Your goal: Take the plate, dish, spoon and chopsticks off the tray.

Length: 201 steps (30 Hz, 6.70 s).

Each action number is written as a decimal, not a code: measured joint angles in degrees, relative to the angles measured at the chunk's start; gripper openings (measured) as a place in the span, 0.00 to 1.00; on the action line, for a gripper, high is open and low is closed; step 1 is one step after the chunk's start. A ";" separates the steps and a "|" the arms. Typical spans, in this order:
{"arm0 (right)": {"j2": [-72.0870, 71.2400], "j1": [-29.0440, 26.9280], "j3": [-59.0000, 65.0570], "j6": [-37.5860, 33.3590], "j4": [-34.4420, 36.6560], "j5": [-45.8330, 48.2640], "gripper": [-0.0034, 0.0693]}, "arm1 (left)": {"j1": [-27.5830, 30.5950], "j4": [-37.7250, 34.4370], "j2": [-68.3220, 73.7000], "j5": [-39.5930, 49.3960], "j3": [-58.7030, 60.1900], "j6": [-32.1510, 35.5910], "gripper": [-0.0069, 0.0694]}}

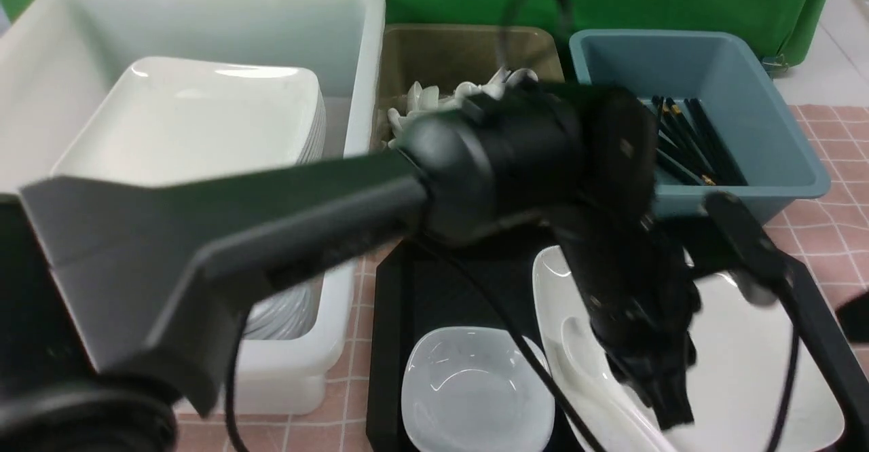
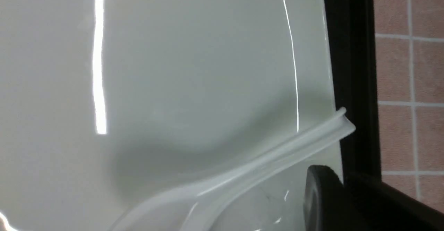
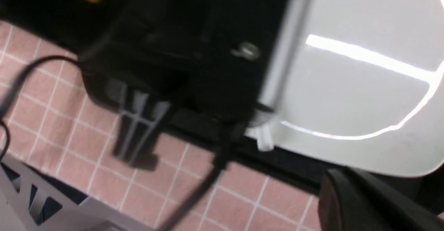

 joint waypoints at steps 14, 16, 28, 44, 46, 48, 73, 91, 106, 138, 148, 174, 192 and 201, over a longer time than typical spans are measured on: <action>-10.82 0.00 2.93 -0.67 0.50 0.11 0.09 | -5.49 12.30 6.02 -4.76 -0.05 4.42 0.73; -11.26 0.00 2.95 -0.67 0.50 0.11 0.09 | -5.49 13.21 6.80 -5.86 -0.05 4.64 0.74; -11.60 0.00 3.00 -0.67 2.75 0.11 0.09 | -5.49 13.71 7.71 -6.58 -0.33 2.00 0.19; -11.65 0.00 -4.04 -4.05 12.96 -3.66 0.09 | 5.45 14.52 3.61 -0.38 -18.19 -13.50 0.13; -11.65 0.00 -4.60 -6.83 15.76 -8.50 0.09 | 9.28 12.25 3.49 -0.75 -21.42 -14.76 0.13; -11.65 0.00 -4.60 -10.48 17.66 -13.73 0.09 | 13.58 9.03 3.30 -3.11 -23.61 -15.29 0.13; 1.00 0.00 -4.44 -13.72 19.10 -29.84 0.09 | 27.03 9.36 11.40 -10.36 -26.58 -32.54 0.61; 0.95 0.00 -4.44 -22.16 19.20 -9.86 0.09 | 16.83 6.77 -1.69 10.81 -2.26 -21.03 0.13; 0.95 0.00 -4.44 -27.12 19.20 -0.52 0.09 | 16.88 14.24 3.74 8.79 1.77 -14.68 0.81; 0.95 0.00 -4.44 -28.34 18.76 -0.17 0.09 | 16.94 15.12 2.89 10.57 1.67 -18.01 0.09; 0.95 0.00 -4.44 -27.85 18.76 -0.17 0.09 | 16.94 10.28 2.89 10.57 1.72 -18.05 0.21; 0.95 0.00 -4.44 -27.70 18.76 -0.22 0.09 | 18.14 8.02 7.23 10.75 1.70 -18.22 0.46; 0.95 0.00 -4.44 -27.70 19.01 -0.28 0.09 | 21.62 3.22 -3.11 10.62 1.76 -20.54 0.10; 2.59 6.53 -14.39 -26.91 19.58 -0.34 0.09 | 33.16 -6.41 -16.73 10.78 1.80 -23.76 0.10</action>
